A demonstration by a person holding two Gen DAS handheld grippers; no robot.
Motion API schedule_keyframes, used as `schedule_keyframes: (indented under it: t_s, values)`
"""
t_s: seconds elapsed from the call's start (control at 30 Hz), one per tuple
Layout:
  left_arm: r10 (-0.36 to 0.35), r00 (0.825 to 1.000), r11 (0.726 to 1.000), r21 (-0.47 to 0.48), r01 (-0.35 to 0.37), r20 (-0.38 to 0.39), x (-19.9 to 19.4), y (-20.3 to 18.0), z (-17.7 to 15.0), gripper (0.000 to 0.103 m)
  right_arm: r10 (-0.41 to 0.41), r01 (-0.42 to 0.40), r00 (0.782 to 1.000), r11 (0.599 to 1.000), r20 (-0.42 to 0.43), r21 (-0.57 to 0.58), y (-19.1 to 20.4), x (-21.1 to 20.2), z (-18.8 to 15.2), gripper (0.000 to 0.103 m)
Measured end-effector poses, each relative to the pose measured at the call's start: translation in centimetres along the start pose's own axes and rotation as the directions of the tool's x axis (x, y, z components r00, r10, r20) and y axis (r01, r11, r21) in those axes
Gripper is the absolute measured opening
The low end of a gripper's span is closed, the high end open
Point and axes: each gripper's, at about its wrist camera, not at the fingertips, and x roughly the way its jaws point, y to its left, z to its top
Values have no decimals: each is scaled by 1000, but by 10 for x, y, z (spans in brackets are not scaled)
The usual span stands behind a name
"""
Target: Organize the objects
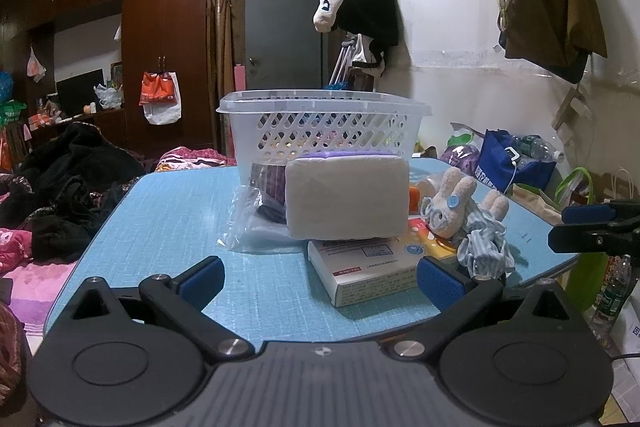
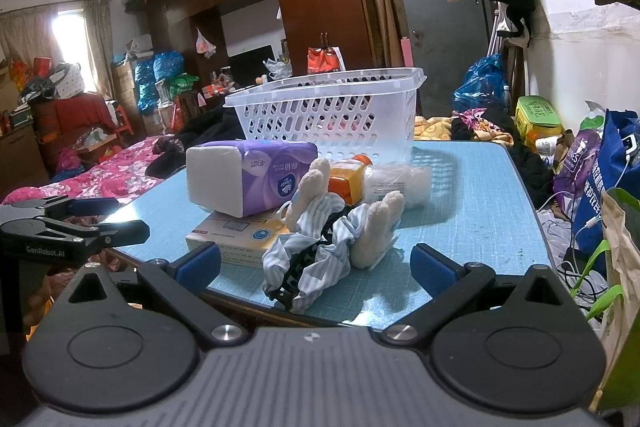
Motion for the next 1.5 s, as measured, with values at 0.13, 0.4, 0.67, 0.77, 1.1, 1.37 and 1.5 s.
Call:
schedule_keyframes:
  t_s: [0.13, 0.4, 0.67, 0.77, 1.1, 1.37, 1.5]
  values:
    - [3, 1000, 1000, 0, -3, 2, 0, 0, 0, 103, 1, -1, 1000, 1000, 0, 0, 0, 0, 0, 103]
    - [5, 1000, 1000, -1, -5, 1, 0, 0, 0, 103, 1, -1, 1000, 1000, 0, 1, 0, 0, 0, 103]
    - [7, 1000, 1000, 2, -7, 2, 1, 1, 0, 103, 6, -6, 1000, 1000, -3, 0, 1, 0, 0, 103]
    - [7, 1000, 1000, 3, -7, 2, 1, 1, 0, 103, 7, -7, 1000, 1000, -4, 0, 0, 2, -1, 103]
    - [7, 1000, 1000, 5, -7, -2, 2, -1, -1, 103, 9, -9, 1000, 1000, -4, 0, 1, 2, -2, 103]
    - [8, 1000, 1000, 6, -7, -3, 3, -1, -1, 103, 11, -11, 1000, 1000, -5, 0, 1, 2, -2, 103]
    - [7, 1000, 1000, 7, -7, -2, 3, -1, -1, 103, 12, -12, 1000, 1000, -6, 0, 1, 2, -2, 103]
